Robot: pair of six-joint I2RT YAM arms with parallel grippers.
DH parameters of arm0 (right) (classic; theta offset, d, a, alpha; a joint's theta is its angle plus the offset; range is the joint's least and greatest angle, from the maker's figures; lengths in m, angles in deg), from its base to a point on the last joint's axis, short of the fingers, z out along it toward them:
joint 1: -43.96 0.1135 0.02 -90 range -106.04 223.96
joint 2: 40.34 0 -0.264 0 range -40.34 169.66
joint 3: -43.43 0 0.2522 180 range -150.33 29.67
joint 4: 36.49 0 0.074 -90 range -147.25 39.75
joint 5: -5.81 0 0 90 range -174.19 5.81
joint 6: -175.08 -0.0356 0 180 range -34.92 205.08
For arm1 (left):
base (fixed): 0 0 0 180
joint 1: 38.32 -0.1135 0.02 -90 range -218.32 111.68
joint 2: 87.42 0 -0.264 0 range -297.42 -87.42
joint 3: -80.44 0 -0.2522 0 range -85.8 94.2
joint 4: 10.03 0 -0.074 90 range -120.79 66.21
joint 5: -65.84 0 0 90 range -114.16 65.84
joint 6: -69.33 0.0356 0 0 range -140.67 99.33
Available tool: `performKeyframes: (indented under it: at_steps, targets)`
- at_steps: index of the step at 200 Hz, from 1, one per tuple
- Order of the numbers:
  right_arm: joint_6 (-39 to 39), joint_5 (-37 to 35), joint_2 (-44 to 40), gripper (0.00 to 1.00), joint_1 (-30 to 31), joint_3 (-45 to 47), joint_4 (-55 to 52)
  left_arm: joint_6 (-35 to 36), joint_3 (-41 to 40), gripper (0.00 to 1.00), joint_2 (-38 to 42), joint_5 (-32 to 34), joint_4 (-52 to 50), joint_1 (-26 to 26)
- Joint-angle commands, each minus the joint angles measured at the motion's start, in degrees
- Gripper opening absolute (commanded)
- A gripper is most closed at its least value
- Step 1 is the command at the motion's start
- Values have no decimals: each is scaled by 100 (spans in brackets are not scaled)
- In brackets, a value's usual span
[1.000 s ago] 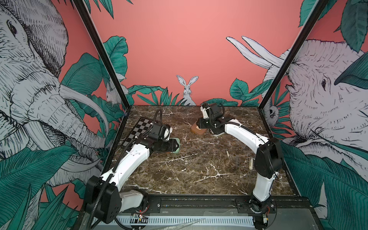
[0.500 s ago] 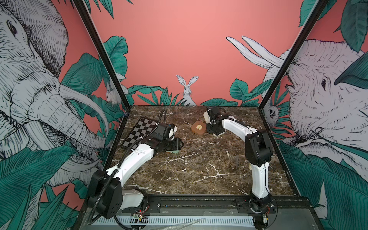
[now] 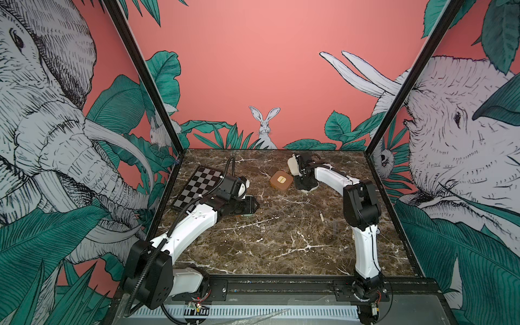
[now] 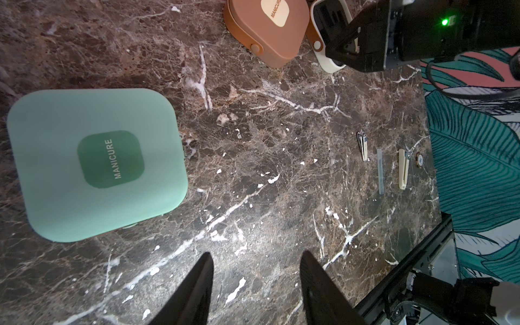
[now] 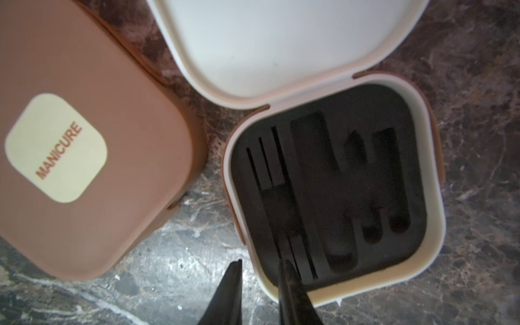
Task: Organize nail clipper sets
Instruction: Pick up the storage box at the center of the board.
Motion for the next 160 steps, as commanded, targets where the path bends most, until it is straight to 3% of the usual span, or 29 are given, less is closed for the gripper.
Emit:
performKeyframes:
  at_steps: [1, 71, 140, 160]
  targets:
    - [101, 25, 186, 23, -35, -230, -129, -70, -64, 52, -14, -20, 67, 23]
    - [78, 137, 491, 13, -80, -494, -254, -93, -131, 52, 10, -9, 94, 45]
    - [-42, 343, 361, 21, -71, -192, -69, -90, -203, 52, 103, -3, 94, 38]
    - [-42, 266, 502, 15, -77, -343, -202, -80, -201, 52, 98, 0, 85, 45]
